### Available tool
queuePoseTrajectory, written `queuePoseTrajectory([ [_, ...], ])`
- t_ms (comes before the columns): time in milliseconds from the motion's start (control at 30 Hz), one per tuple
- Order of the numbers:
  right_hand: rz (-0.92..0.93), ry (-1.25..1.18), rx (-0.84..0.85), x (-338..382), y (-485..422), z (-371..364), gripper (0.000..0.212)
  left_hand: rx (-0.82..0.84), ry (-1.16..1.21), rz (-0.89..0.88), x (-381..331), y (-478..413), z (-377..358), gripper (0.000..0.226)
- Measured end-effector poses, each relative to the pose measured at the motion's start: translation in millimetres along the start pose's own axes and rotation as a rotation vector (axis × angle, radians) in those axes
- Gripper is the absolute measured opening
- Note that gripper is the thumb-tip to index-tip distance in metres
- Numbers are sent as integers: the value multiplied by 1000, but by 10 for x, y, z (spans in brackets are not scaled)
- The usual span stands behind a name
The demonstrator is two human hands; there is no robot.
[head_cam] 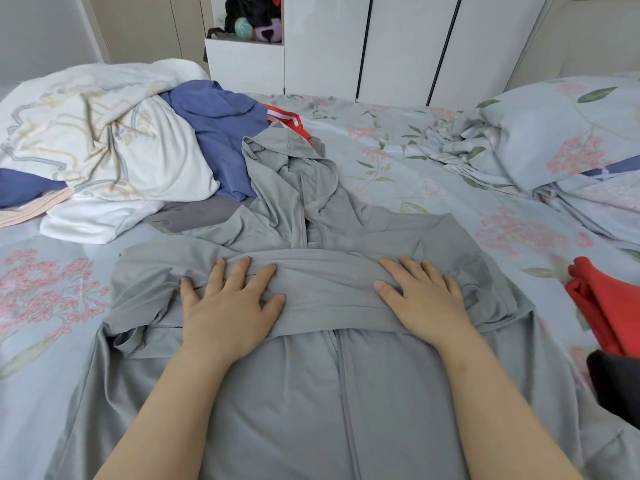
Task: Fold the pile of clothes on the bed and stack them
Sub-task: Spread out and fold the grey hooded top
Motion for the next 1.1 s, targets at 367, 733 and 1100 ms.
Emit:
queuePoseTrajectory([
  [367, 169, -856, -344, 645, -391, 514, 22, -490, 658, -149, 7, -499, 695, 17],
  [733, -70, -1349, -310, 881, -1748, 161, 23, -265, 1086, -173, 114, -1685, 340, 50],
  [1100, -23, -1782, -55, 861, -1666, 107, 34, -411, 1158, -49, 273, -1816, 481, 20],
])
Point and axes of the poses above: each hand's wrist, its own y-axis away from the middle knuckle, its own z-axis out of the back of the hand, x = y × z, the point moved 9 cm from there along -y, towards the middle knuckle, and after that the axes turned 6 degrees about x, right-handed, at the moved point
